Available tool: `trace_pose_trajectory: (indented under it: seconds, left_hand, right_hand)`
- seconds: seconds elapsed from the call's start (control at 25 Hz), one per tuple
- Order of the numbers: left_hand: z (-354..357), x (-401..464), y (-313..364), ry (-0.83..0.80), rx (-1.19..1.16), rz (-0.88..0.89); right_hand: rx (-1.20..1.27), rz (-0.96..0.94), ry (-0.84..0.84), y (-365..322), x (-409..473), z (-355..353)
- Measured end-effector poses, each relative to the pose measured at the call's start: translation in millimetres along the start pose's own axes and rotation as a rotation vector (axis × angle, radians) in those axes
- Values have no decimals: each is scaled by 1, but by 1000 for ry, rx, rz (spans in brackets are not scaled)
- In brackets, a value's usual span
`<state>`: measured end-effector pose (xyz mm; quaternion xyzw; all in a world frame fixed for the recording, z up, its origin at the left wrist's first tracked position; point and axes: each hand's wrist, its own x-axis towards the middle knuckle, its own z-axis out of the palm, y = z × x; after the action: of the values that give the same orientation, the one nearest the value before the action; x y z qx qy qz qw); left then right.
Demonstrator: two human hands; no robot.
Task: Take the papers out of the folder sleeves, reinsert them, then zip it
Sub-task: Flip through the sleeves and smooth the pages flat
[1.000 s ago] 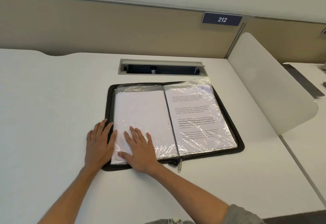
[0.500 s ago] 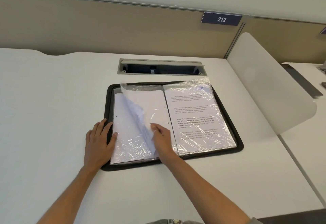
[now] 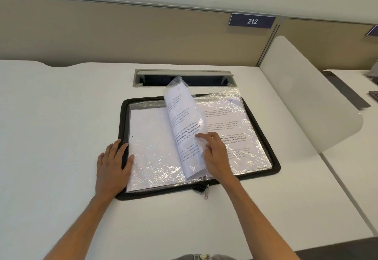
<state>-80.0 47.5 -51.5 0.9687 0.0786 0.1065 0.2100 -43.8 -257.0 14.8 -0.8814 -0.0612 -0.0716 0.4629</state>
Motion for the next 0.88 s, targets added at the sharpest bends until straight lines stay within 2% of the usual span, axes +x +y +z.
trace_pose_trajectory:
  seconds: [0.24, 0.44, 0.56, 0.68, 0.76, 0.84, 0.88]
  left_hand:
    - [0, 0, -1, 1, 11, 4]
    - [0, 0, 0, -3, 3, -4]
    - [0, 0, 0, 0, 1, -4]
    - [0, 0, 1, 1, 4, -3]
    - [0, 0, 0, 1, 6, -6]
    - [0, 0, 1, 1, 8, -1]
    - [0, 0, 1, 3, 7, -2]
  right_hand:
    - [270, 266, -103, -6, 2, -33]
    - [101, 412, -103, 11, 4, -67]
    - [31, 436, 6, 25, 3, -90]
    - [-138, 516, 190, 42, 0, -106]
    - [-439, 568, 287, 53, -5, -107]
    - [-770, 515, 333, 66, -12, -99]
    - [-827, 458, 332, 70, -14, -92]
